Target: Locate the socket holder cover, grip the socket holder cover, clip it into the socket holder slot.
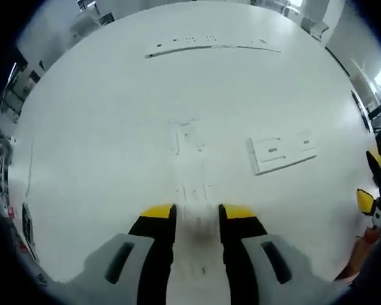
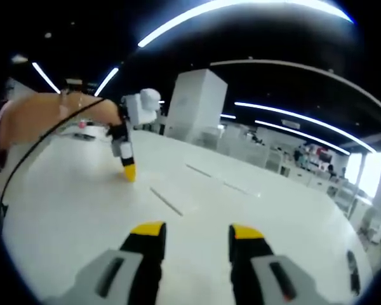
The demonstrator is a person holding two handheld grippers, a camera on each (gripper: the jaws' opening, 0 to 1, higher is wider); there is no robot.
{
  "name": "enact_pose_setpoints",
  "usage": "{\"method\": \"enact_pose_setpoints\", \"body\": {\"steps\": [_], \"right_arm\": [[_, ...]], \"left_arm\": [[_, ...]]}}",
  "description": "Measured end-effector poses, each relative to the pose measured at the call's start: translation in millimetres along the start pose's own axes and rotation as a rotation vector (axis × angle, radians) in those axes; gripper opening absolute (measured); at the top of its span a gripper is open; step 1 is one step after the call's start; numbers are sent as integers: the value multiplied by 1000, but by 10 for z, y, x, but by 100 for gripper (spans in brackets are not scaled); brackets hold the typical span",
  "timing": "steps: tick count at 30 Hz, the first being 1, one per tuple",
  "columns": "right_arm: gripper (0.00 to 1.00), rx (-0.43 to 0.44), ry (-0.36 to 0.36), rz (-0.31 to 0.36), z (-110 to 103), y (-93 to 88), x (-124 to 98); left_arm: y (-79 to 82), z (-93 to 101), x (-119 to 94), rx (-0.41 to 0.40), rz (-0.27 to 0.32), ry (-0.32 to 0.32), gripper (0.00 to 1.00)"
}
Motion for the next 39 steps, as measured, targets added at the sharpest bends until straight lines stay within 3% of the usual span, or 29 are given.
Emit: {"method": "enact_pose_setpoints", "body": {"steps": [20, 29, 33, 34, 39], "right_arm": [[41, -3, 2, -7, 1, -9, -11], [41, -6, 7, -6, 2, -3, -9], [41, -4, 5, -6, 15, -4, -2], [41, -3, 5, -4, 20, -1, 1], [41, 6, 10, 4, 28, 9, 8]], "left_arm": [[21, -3, 25, 34, 85, -22, 28], [95, -4, 48, 151, 127, -36, 37], [216, 59, 43, 168, 193, -66, 36], [307, 65, 24, 183, 217, -64, 36], [427, 136, -189, 236, 311, -86, 35]]}}
Point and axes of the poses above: the point that each gripper's makers call its tool centre point, and the gripper's own axes: x roughly forward along the fingers, z roughly to its right, y roughly out of its top, the point moved 4 cm from there along -x, roughly backward along the fingers, and after that the axes turned 4 degrees about -y, right-handed, at the moved point
